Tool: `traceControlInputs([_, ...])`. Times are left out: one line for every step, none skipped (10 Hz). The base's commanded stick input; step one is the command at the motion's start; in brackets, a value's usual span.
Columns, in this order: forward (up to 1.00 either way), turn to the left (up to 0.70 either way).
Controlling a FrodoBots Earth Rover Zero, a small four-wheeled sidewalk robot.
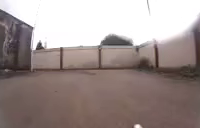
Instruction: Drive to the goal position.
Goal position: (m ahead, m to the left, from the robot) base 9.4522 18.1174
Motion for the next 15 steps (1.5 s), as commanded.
traceControlInputs([0.70,0.06])
traceControlInputs([0.70,0.06])
traceControlInputs([0.70,0.06])
traceControlInputs([0.70,0.06])
traceControlInputs([0.70,0.06])
traceControlInputs([0.70,0.06])
traceControlInputs([0.70,0.06])
traceControlInputs([0.70,0.06])
traceControlInputs([0.70,0.06])
traceControlInputs([0.70,0.06])
traceControlInputs([0.70,0.06])
traceControlInputs([0.70,0.06])
traceControlInputs([0.70,0.06])
traceControlInputs([0.70,0.06])
traceControlInputs([0.70,0.06])
